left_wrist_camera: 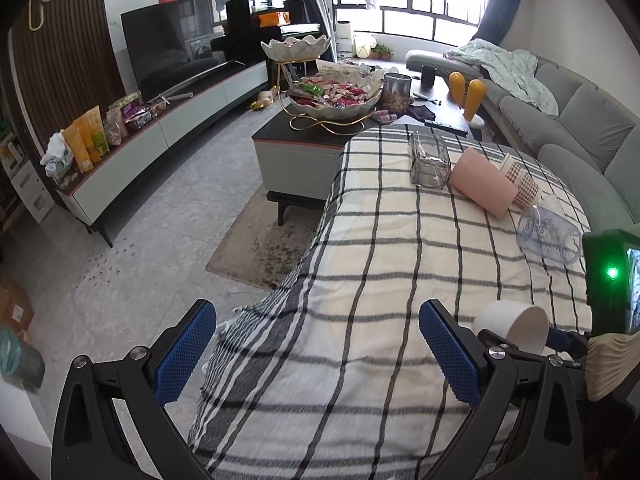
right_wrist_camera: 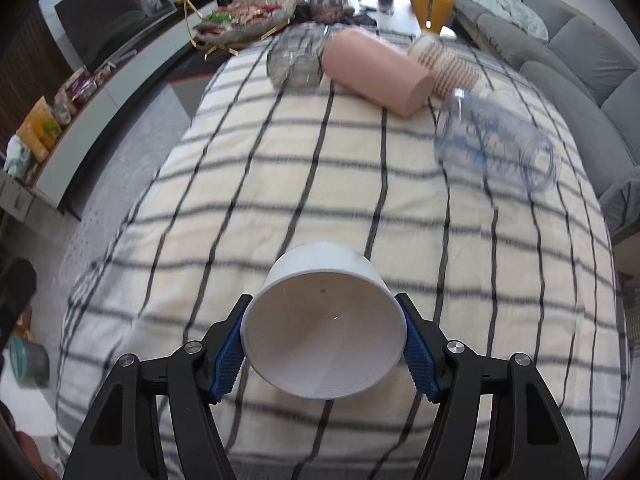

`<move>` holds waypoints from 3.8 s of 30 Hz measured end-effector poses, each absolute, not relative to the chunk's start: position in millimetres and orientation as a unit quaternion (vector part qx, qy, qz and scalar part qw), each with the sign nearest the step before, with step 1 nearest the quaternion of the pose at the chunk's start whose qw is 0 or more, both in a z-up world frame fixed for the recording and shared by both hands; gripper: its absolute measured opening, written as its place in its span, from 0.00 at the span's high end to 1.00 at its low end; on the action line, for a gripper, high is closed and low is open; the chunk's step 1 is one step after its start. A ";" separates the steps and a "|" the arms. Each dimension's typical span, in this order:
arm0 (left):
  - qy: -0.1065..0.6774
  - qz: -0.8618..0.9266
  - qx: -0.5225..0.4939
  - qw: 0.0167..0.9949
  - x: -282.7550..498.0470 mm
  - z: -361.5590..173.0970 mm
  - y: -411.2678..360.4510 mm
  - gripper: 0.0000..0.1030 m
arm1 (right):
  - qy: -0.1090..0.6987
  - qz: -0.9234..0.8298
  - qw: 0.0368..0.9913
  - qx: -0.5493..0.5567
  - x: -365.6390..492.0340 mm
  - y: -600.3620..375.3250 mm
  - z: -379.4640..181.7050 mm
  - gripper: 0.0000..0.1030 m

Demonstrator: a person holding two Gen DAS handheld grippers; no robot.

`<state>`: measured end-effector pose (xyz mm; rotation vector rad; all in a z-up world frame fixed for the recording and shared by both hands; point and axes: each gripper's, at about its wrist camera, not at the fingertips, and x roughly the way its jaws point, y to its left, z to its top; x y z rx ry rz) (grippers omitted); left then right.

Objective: Flip cup upside down
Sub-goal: 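Lift the white cup with the right gripper and rotate it rim-down, then grasp the white cup with the left gripper while the right gripper releases it, then lower the white cup rim-down onto the cloth and open the left gripper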

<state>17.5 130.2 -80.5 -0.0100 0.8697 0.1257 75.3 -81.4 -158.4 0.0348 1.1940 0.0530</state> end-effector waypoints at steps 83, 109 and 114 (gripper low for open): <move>0.858 -0.020 0.046 0.512 108.4 -247.6 -80.9 0.35 | 0.572 -0.036 0.791 0.214 98.9 -282.5 -155.6 0.11; 0.383 -0.130 0.084 0.911 114.7 -138.7 -90.2 0.35 | 0.459 -0.128 0.859 0.188 42.1 -299.8 -141.0 0.11; 0.357 -0.127 0.077 0.922 111.7 -153.4 -92.1 0.35 | 0.452 -0.134 0.866 0.170 37.9 -296.3 -145.8 0.11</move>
